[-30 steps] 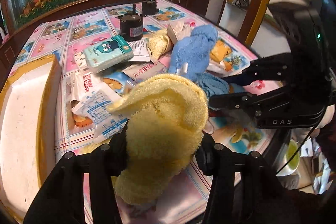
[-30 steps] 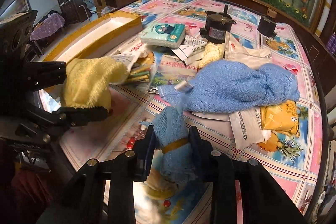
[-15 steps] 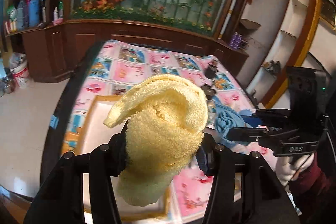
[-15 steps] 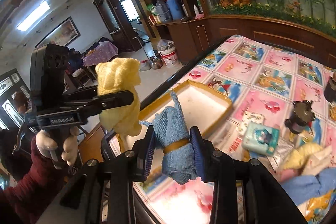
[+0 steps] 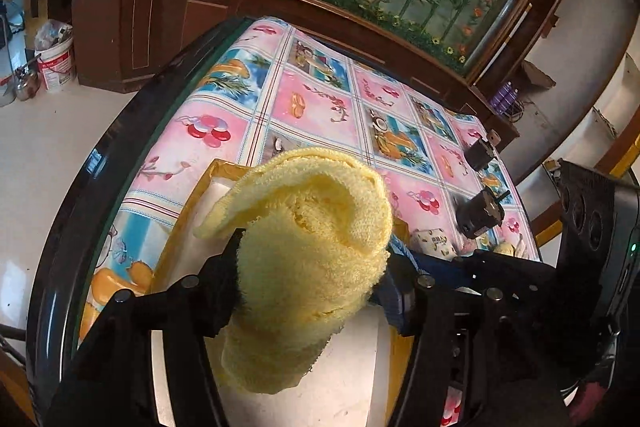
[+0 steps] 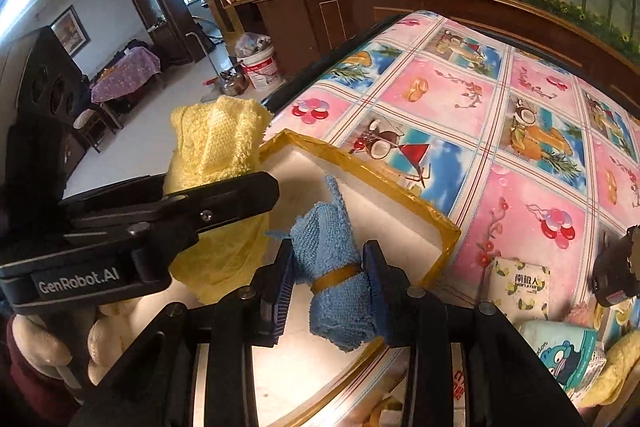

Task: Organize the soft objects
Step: 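Lower the yellow towel into the tray with the left tool while the right tool drops the blue towel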

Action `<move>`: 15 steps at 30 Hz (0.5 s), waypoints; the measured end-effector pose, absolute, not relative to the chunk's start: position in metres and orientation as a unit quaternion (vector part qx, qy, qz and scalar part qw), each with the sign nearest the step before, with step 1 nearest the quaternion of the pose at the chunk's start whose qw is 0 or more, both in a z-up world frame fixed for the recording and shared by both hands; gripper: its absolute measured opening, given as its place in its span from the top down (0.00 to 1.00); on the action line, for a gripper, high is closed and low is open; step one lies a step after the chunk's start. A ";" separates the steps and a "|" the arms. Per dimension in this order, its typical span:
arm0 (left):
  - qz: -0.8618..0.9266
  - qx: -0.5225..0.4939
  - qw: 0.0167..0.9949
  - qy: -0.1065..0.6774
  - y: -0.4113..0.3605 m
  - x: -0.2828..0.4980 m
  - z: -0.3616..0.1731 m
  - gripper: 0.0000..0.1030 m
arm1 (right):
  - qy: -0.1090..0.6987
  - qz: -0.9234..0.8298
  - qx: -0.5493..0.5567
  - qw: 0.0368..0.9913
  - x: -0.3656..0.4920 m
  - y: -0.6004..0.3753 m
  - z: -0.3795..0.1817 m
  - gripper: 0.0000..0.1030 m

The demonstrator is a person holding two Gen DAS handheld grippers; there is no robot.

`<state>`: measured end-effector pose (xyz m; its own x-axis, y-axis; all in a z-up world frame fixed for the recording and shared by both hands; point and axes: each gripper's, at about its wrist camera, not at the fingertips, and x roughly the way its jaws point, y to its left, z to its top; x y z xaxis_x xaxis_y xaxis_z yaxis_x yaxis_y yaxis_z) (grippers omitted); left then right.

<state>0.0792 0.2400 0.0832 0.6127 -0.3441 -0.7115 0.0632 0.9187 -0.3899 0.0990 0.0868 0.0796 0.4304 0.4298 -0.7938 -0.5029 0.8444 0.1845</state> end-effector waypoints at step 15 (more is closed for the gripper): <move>-0.128 -0.150 0.910 0.365 0.218 0.012 0.140 0.27 | 0.393 0.232 0.044 0.889 0.060 -0.031 0.134 0.27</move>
<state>0.0119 0.2181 0.1404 0.7002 -0.3427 -0.6264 0.1232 0.9221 -0.3668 0.0597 -0.0310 0.1343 0.5831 0.4471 -0.6783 -0.3782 0.8883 0.2605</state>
